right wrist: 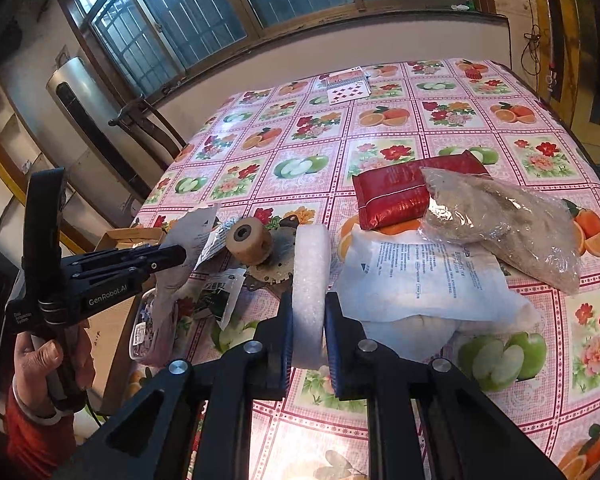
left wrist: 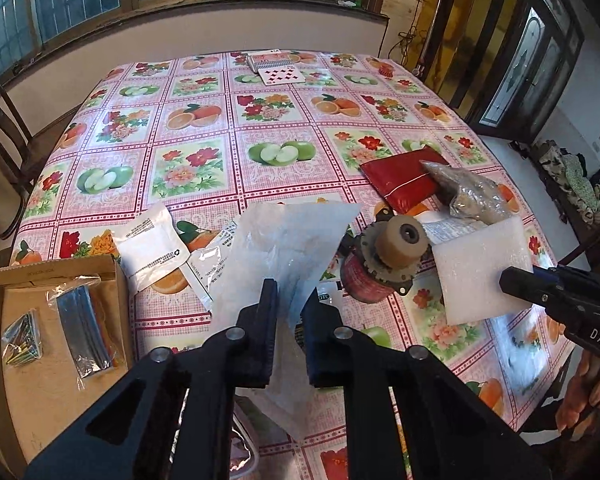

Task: Organize soft objects
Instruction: 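Carry the foam sheet and white bag with both tools to the box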

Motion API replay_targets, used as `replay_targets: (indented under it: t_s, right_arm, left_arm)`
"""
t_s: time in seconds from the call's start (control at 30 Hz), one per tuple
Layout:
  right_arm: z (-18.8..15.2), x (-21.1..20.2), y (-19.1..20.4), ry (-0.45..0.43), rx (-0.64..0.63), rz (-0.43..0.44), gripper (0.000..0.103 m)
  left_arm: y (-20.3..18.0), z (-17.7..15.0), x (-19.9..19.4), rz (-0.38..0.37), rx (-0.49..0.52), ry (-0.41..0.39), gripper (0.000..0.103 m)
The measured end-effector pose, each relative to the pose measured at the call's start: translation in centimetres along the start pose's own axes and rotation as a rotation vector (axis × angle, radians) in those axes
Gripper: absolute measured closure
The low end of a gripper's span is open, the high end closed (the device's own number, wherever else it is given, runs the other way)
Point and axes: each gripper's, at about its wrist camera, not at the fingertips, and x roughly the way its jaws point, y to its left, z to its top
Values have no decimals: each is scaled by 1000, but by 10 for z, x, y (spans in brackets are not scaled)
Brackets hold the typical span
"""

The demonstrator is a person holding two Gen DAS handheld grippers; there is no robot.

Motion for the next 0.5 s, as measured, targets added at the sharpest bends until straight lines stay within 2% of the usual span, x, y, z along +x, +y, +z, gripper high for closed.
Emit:
replay_targets:
  t_s: [0.1, 0.17, 0.3, 0.5]
  right_arm:
    - [0, -12, 5, -19, 1, 39, 89]
    - [2, -15, 11, -32, -18, 17, 89]
    - [1, -17, 17, -23, -12, 58, 89]
    - [3, -23, 63, -24, -75, 156, 89]
  left_arm:
    - [-1, 1, -9, -6, -5, -25, 95]
    - [-1, 0, -16, -9, -5, -39, 96]
    - [2, -4, -33, -14, -7, -66, 96]
    - [17, -11, -72, 22, -8, -113, 96]
